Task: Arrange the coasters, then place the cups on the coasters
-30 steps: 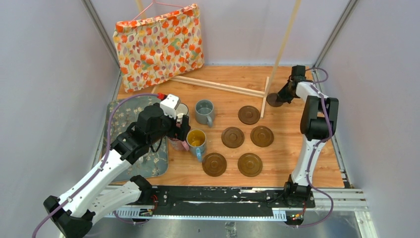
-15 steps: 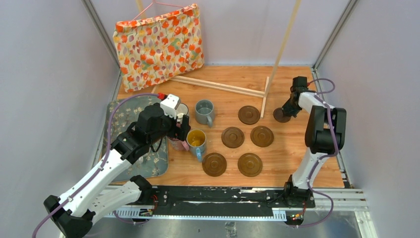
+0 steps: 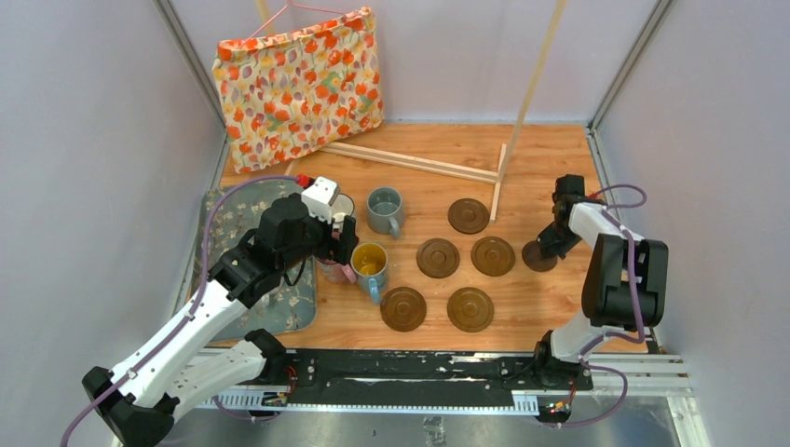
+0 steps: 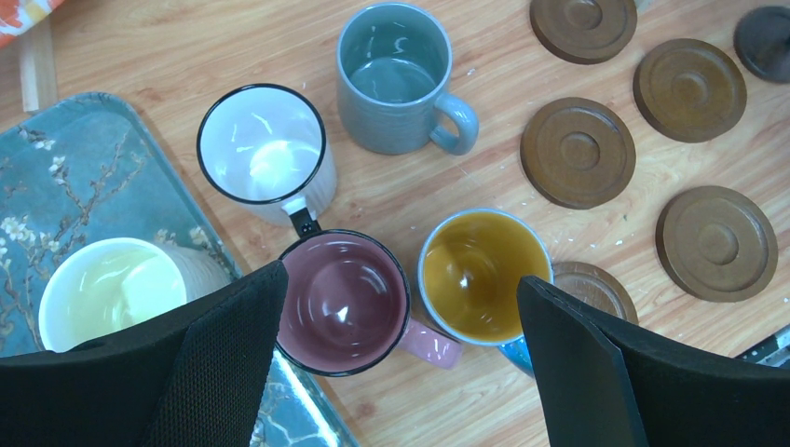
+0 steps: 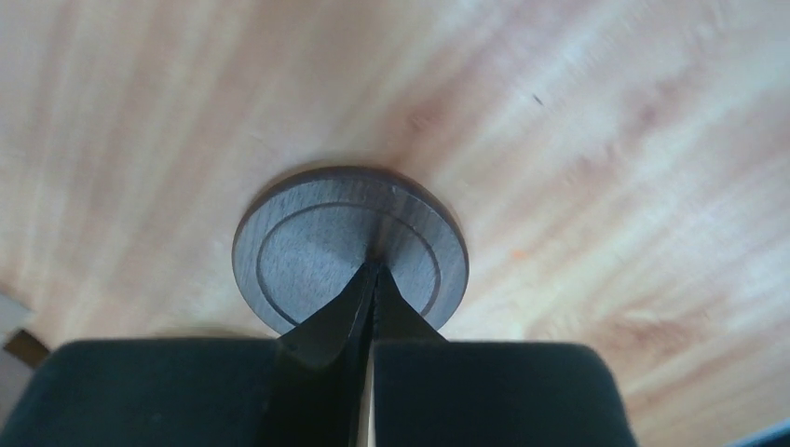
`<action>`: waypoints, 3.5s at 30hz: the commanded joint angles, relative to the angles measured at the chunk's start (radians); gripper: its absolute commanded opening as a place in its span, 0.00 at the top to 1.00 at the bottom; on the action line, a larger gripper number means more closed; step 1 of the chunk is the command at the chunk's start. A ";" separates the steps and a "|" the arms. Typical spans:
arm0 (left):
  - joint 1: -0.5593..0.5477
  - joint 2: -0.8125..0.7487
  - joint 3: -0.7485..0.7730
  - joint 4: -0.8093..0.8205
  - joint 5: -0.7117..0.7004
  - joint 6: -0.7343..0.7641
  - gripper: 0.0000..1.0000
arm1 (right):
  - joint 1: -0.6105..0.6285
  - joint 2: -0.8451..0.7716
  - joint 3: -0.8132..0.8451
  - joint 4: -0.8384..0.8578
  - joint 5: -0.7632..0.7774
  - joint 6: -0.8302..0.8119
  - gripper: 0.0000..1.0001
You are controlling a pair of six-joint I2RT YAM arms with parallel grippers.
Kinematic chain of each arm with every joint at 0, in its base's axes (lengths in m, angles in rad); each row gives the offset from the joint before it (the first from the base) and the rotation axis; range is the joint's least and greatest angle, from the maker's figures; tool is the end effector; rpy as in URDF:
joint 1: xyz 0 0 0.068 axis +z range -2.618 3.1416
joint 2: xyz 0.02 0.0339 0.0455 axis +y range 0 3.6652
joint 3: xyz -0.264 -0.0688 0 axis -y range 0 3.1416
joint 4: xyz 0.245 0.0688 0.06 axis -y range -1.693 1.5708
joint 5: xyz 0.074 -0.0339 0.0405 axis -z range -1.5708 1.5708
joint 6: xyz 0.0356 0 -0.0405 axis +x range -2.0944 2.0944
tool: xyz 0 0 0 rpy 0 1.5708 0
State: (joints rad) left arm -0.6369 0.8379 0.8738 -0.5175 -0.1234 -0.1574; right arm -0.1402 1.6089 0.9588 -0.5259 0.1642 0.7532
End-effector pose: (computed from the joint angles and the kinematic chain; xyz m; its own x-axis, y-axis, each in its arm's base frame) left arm 0.1497 -0.1053 0.3278 -0.4465 0.1368 -0.8842 0.4379 0.8952 -0.0826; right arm 0.2996 -0.0482 0.1761 -0.5299 0.7562 -0.3838 0.7712 0.6180 0.1530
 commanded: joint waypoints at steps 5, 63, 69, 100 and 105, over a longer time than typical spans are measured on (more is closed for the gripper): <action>0.006 -0.001 -0.007 0.005 0.004 0.001 0.00 | -0.017 -0.080 -0.145 -0.269 0.028 0.052 1.00; 0.006 0.004 0.000 0.004 0.011 0.001 0.00 | 0.073 -0.289 -0.117 -0.431 0.015 0.022 1.00; 0.006 0.009 0.009 0.004 0.019 -0.017 0.00 | 0.073 -0.349 -0.052 -0.497 -0.017 -0.006 1.00; -0.352 -0.114 -0.169 -0.090 -0.336 -0.667 0.00 | 0.103 -0.729 0.052 -0.165 -0.471 -0.346 0.19; -0.461 -0.081 -0.183 -0.097 -0.410 -0.756 0.00 | 0.122 -0.753 0.054 -0.130 -0.483 -0.324 0.16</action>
State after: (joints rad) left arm -1.0233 0.7387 0.7002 -0.6014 -0.4042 -0.7849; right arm -0.0437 0.8799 0.9863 -0.6930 -0.2821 0.4255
